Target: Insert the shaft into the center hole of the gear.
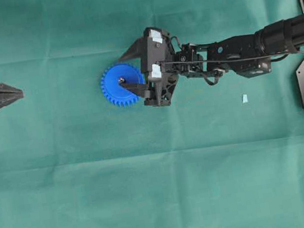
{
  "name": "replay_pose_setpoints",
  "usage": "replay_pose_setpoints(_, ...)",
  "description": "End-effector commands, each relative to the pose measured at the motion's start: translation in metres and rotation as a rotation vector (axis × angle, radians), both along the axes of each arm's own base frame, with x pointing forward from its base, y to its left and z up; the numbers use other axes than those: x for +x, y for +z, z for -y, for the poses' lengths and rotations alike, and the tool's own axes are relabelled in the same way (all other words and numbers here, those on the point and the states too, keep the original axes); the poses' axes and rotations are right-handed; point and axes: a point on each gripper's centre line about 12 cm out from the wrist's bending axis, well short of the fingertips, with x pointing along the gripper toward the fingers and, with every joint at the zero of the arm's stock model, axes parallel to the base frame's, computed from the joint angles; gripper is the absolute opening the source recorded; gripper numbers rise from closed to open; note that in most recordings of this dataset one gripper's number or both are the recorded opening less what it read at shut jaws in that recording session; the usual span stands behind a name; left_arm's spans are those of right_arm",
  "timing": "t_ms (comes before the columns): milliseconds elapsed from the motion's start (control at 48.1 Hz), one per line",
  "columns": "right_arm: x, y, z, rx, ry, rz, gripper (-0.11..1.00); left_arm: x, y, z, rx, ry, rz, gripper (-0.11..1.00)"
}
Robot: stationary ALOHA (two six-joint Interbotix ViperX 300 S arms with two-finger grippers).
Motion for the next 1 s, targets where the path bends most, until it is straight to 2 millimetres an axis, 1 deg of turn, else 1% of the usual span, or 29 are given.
replay_pose_setpoints(0,0.005,0.010,-0.001,-0.005,0.004,0.030,0.92,0.003,0.011,0.000,0.001,0.000,0.029,0.00)
replay_pose_setpoints(104,0.005,0.010,-0.002,-0.004,0.005,0.030,0.89,0.002,0.011,0.000,0.001,0.001,0.031,0.00)
replay_pose_setpoints(229,0.005,0.012,-0.001,-0.003,0.003,0.034,0.89,0.002,0.011,0.000,0.001,0.001,0.031,0.00)
replay_pose_setpoints(332,0.004,0.020,-0.001,-0.001,0.003,0.039,0.89,0.002,0.011,0.000,0.001,0.001,0.031,0.00)
replay_pose_setpoints(415,0.002,0.035,-0.002,-0.001,0.004,0.051,0.89,0.002,0.012,0.000,0.000,0.001,0.034,0.00)
replay_pose_setpoints(540,-0.004,0.069,-0.003,-0.012,0.012,0.091,0.89,0.001,0.013,0.000,0.002,0.001,0.037,0.00)
replay_pose_setpoints(727,-0.018,0.106,-0.007,-0.019,0.021,0.123,0.88,0.001,0.012,0.000,0.000,0.000,0.034,0.00)
replay_pose_setpoints(976,-0.045,0.134,-0.011,-0.028,0.023,0.171,0.88,0.001,0.012,0.000,0.000,0.000,0.034,0.00)
